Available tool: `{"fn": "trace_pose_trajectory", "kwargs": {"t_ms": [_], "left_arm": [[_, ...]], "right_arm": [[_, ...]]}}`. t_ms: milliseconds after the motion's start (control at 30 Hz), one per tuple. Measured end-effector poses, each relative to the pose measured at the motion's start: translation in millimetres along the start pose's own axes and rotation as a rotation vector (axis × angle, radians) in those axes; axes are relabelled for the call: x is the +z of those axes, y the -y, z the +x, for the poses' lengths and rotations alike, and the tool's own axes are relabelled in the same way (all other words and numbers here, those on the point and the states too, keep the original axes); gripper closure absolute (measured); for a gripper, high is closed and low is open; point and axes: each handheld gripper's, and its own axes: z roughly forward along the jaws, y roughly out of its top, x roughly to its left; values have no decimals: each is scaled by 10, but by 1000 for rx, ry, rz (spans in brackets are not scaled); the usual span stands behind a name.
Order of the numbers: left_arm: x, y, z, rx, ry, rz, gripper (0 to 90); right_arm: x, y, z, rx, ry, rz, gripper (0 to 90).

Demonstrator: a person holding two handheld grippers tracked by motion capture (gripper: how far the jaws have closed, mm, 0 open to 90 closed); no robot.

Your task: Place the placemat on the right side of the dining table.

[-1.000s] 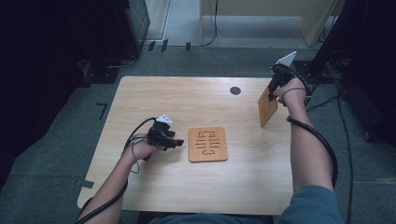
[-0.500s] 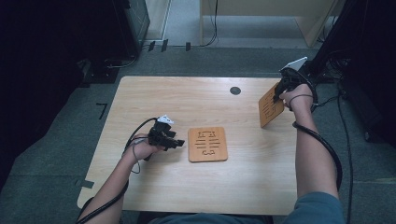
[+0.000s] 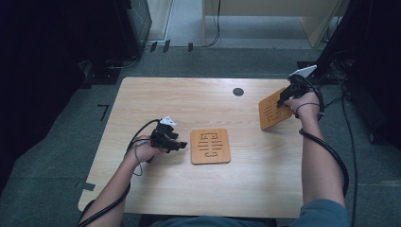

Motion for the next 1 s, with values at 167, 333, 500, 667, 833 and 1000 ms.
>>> {"fn": "trace_pose_trajectory", "kwargs": {"t_ms": [167,333,500,667,833,1000], "left_arm": [[2,-2,-8,4,-1,0,352],[-3,0,3,4,-4,-5,352],[-10,-1,10,-2,-8,-12,352],[-13,-2,20,0,-9,-13,352],[-9,-5,15,1,-7,-16,352],[-3,-7,8,2,-5,-13,352]], "right_arm": [[56,18,-45,10,-21,0,666],[110,34,-86,21,-36,-11,638],[148,44,-95,21,-39,-10,612],[212,54,-99,18,-37,-12,564],[249,53,-98,7,-30,-8,540],[287,40,-84,-8,-24,-6,512]]}}
